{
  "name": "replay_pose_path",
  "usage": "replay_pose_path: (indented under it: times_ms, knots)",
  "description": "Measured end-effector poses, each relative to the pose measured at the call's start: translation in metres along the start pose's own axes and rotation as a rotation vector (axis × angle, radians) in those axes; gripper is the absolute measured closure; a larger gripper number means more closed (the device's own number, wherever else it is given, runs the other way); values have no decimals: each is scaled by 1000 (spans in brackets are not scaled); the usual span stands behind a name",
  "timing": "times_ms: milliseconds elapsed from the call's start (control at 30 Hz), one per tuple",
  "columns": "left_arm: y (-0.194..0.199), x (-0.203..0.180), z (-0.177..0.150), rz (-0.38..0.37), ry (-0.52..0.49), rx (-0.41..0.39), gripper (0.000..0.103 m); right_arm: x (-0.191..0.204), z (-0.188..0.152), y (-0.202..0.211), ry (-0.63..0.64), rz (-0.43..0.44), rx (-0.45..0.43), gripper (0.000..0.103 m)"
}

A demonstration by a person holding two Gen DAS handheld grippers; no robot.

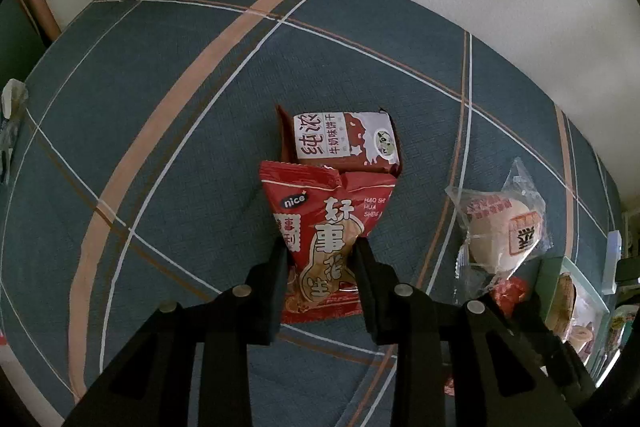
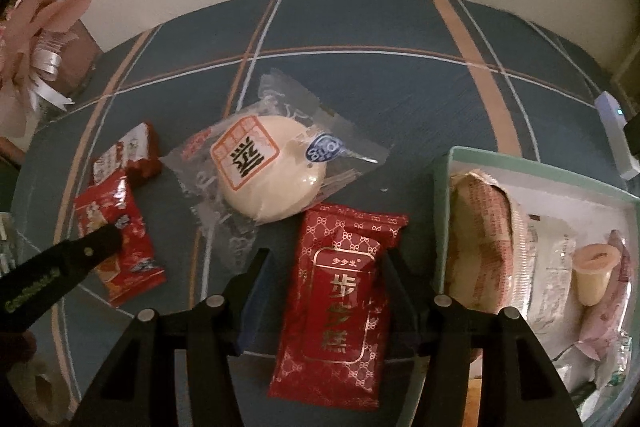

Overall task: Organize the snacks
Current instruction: 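Lift both held snacks and carry them over the white tray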

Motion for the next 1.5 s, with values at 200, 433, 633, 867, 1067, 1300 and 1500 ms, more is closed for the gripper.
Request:
replay_pose_path:
  times_ms: [200, 433, 633, 867, 1067, 1300, 1500]
  knots:
    - [0, 1, -1, 0, 0, 0, 70, 9, 2, 2, 6, 94, 20, 43]
    - [0, 1, -1, -3, 1, 1, 70, 9, 0, 1, 17, 22, 53, 43]
    - [-1, 2, -1, -1, -3, 0, 69, 11, -1, -3, 13, 34, 67, 43]
    - [-2, -2, -3, 7, -19, -4, 69, 40, -9, -13, 81, -47, 86, 43]
    - [-2, -10, -6, 26, -40, -16, 69, 54, -12, -16, 97, -67, 79, 43]
    - [2, -11, -6, -3, -49, -9, 71, 42, -10, -13, 80, -58, 94, 47]
    - [8, -10, -5, -21, -38, -14, 71, 34, -8, -7, 64, -54, 105, 52]
Point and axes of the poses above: each gripper's, at about its wrist camera, not at the fingertips, and y roughly against the way its jaws point, x to its left, z to its top, the point moved 1 cm from there along -y, roughly the way its jaws point, and after that the axes turned 6 degrees about y, right-handed, at the moved point
